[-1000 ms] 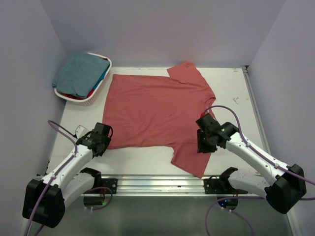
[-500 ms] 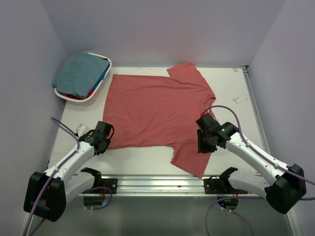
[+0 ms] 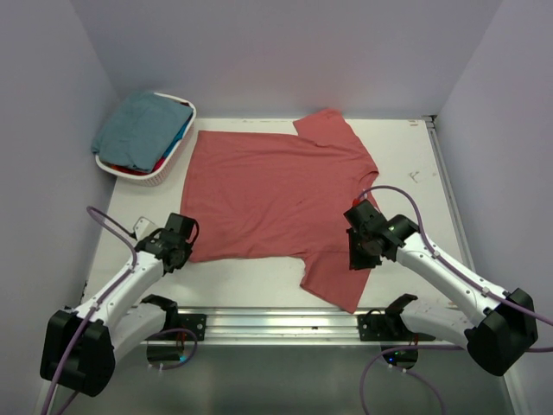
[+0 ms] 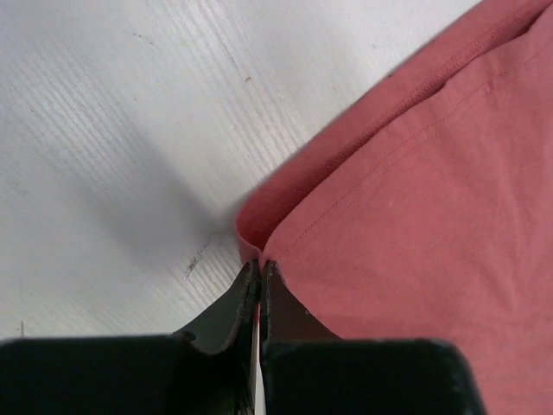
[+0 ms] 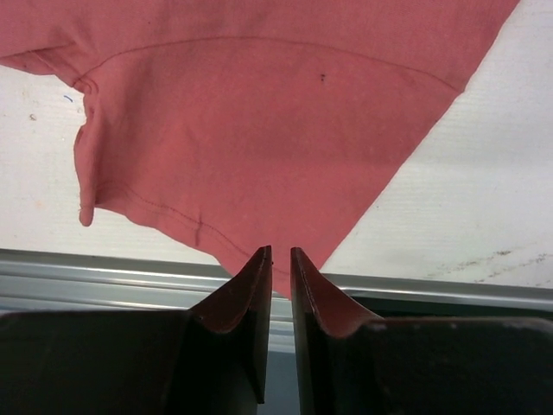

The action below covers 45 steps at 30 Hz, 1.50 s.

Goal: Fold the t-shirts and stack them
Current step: Grap the side of the flattened tshirt closest away from the robot with both arms

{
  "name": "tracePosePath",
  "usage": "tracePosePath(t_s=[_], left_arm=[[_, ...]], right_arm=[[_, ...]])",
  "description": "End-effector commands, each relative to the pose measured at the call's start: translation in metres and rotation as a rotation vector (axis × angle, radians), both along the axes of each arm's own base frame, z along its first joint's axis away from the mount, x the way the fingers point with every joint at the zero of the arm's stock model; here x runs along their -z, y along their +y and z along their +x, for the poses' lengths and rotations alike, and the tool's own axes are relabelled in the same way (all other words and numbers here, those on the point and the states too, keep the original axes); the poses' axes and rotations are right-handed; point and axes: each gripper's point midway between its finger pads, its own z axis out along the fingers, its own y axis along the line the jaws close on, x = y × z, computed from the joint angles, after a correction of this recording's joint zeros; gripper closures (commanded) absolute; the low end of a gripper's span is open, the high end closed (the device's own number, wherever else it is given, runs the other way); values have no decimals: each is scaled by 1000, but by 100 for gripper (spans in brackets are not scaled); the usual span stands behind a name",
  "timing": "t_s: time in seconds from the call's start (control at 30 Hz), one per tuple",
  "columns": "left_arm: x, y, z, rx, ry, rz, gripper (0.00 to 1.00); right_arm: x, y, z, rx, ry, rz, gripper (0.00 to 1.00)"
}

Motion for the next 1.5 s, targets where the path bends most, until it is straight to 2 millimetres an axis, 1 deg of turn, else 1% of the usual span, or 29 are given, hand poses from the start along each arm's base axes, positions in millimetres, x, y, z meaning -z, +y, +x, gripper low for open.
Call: tracePosePath(t_s=[0.0,0.03,0.07,0.1,0.13,0.17,0.2,0.23,0.27,0.3,0.33,0.37,0.43,0.5,0.53,0.6,0.63,0.87,0.97,1.03,1.13,1.33,1.47], left_arm=[[-27,-1,9,17,-61,-8,100],[-35,-3,11,22,-79,-14,100],[-39,-2,8,27,-79,-13,100],[-47,-2,9,29,-110,-19,100],[-55,-2,11,30,-129,-20,100],[-64,-1,11,36,-152,-21,100],[-65,0,9,38,-153,-19,100],[-71,-1,10,42,-167,-22,100],[-73,-1,11,51,-174,-17,100],[-74,-1,11,53,-177,-16,100],[-74,-2,13,56,-181,-21,100],[-71,-3,13,63,-174,-21,100],[-65,-8,15,82,-167,-37,100],[-57,-11,15,95,-149,-47,100],[-56,-15,18,108,-154,-60,100],[-51,-17,18,118,-147,-68,100],[-51,-18,20,119,-151,-70,100],[-48,-19,20,125,-156,-75,100],[-45,-19,19,127,-157,-78,100],[-43,-20,18,134,-151,-78,100],[-44,-19,17,137,-149,-74,100],[-44,-19,17,139,-151,-71,100],[-43,-20,17,147,-147,-73,100]], right_arm=[[-3,-5,-7,18,15,-16,82],[-3,-10,-12,28,31,-36,83],[-5,-9,-14,39,34,-24,85],[-5,-10,-16,43,37,-29,85],[-5,-17,-24,51,65,-57,85],[-4,-27,-30,64,82,-107,83],[-3,-28,-30,67,81,-110,80],[0,-35,-40,69,115,-135,77],[0,-36,-47,65,130,-127,72],[2,-40,-55,65,151,-141,70],[5,-40,-61,74,167,-135,70],[3,-36,-66,70,169,-104,68],[6,-37,-73,80,193,-101,65],[10,-32,-80,69,220,-74,63],[17,-31,-87,62,254,-68,62],[24,-20,-94,33,293,-26,61],[28,-20,-98,30,308,-31,60],[43,6,-104,-69,358,-12,58],[49,25,-97,-110,346,13,58],[52,29,-95,-124,348,4,58],[61,27,-94,-137,356,-52,58],[67,6,-88,-74,303,-151,61],[76,1,-83,-54,274,-174,63]])
